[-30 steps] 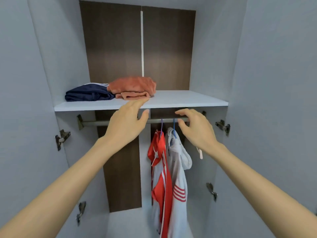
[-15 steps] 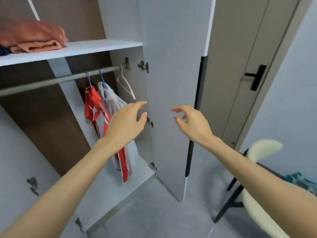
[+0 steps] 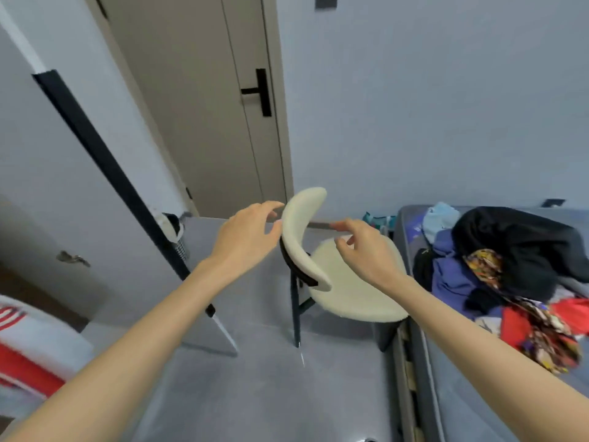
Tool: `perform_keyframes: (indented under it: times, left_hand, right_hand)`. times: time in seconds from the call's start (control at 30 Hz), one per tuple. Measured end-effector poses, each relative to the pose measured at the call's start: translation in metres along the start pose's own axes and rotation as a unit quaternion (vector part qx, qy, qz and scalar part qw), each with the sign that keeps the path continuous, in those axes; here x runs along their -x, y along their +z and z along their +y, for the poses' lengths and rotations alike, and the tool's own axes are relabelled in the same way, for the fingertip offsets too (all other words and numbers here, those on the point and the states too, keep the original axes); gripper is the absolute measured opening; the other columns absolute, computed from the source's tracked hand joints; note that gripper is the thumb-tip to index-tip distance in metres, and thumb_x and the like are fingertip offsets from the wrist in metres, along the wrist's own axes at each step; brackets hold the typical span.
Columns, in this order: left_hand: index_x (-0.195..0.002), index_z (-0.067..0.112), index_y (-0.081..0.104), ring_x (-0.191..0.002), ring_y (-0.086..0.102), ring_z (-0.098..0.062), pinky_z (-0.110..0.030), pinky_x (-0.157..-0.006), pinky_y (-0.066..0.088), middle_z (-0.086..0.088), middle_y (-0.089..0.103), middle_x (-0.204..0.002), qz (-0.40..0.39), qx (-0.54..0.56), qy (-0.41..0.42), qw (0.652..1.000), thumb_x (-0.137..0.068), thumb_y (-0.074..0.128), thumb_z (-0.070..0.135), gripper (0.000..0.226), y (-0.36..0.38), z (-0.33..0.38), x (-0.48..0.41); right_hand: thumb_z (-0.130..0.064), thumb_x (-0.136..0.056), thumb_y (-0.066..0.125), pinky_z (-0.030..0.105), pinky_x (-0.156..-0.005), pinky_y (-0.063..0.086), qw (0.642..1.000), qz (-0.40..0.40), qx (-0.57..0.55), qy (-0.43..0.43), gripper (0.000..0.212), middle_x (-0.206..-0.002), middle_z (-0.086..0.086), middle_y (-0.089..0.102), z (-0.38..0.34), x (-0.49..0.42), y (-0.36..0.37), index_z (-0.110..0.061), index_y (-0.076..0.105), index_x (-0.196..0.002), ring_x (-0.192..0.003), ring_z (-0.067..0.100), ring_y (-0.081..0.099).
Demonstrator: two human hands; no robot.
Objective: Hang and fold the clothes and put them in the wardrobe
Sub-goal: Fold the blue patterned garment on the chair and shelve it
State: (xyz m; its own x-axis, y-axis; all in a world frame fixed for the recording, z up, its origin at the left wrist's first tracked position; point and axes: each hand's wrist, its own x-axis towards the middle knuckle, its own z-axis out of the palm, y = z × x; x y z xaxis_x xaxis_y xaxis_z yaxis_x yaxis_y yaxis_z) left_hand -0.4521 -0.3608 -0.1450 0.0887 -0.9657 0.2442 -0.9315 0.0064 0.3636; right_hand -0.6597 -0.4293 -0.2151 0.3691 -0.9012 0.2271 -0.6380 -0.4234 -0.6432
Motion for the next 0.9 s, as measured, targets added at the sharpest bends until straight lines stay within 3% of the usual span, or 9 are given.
perform_keyframes:
  times: [0.17,0.3,0.47,0.6,0.73,0.9]
  left_hand:
    - [-0.134,0.030,0.050,-0.108,0.056,-0.012,-0.030,-0.078,0.042,0.012,0.061,-0.120,-0.066,0.047,0.041,0.996,-0.097,0.045,0.031,0.037,0.098,0.069,-0.059]
    - [-0.133,0.028,0.051,-0.105,0.059,-0.014,-0.038,-0.083,0.051,0.011,0.063,-0.116,-0.126,0.069,0.060,0.988,-0.097,0.045,0.030,0.036,0.164,0.123,-0.099]
    - [-0.130,0.028,0.053,-0.101,0.060,-0.013,-0.030,-0.080,0.047,0.011,0.064,-0.111,-0.182,0.078,0.083,0.977,-0.096,0.045,0.030,0.035,0.238,0.173,-0.141]
    - [-0.128,0.028,0.054,-0.100,0.060,-0.015,-0.032,-0.081,0.049,0.012,0.064,-0.106,-0.234,0.086,0.087,0.964,-0.095,0.046,0.029,0.033,0.297,0.197,-0.167]
    - [-0.132,0.028,0.050,-0.102,0.059,-0.018,-0.030,-0.080,0.045,0.009,0.061,-0.111,-0.275,0.102,0.088,0.952,-0.095,0.047,0.026,0.038,0.358,0.205,-0.186]
    - [-0.143,0.024,0.036,-0.109,0.054,-0.024,-0.035,-0.089,0.043,-0.004,0.052,-0.130,-0.357,0.118,0.082,0.923,-0.095,0.047,0.024,0.049,0.440,0.199,-0.221]
  right_hand:
    - [-0.024,-0.093,0.053,0.027,-0.071,0.038,0.995,0.027,0.051,0.085,0.028,-0.117,-0.006,0.060,0.115,0.010,-0.057,-0.025,0.059,-0.120,-0.081,0.011,0.056]
    - [-0.021,-0.092,0.054,0.031,-0.079,0.045,0.985,0.028,0.064,0.159,0.030,-0.116,0.000,0.062,0.190,0.015,-0.096,-0.022,0.060,-0.121,-0.097,0.018,0.061]
    - [-0.016,-0.090,0.054,0.031,-0.081,0.044,0.965,0.032,0.049,0.257,0.029,-0.119,0.003,0.061,0.268,0.028,-0.122,-0.019,0.062,-0.119,-0.098,0.023,0.061]
    - [-0.017,-0.091,0.054,0.024,-0.073,0.037,0.948,0.036,0.034,0.313,0.029,-0.120,-0.001,0.059,0.321,0.039,-0.123,-0.020,0.061,-0.119,-0.094,0.017,0.060]
    - [-0.018,-0.092,0.053,0.029,-0.067,0.038,0.934,0.034,0.056,0.351,0.030,-0.116,0.002,0.058,0.362,0.040,-0.110,-0.020,0.058,-0.122,-0.090,0.018,0.057]
    - [-0.019,-0.093,0.052,0.038,-0.080,0.048,0.907,0.005,0.075,0.414,0.034,-0.126,0.006,0.054,0.409,0.015,-0.074,-0.018,0.054,-0.127,-0.110,0.028,0.055]
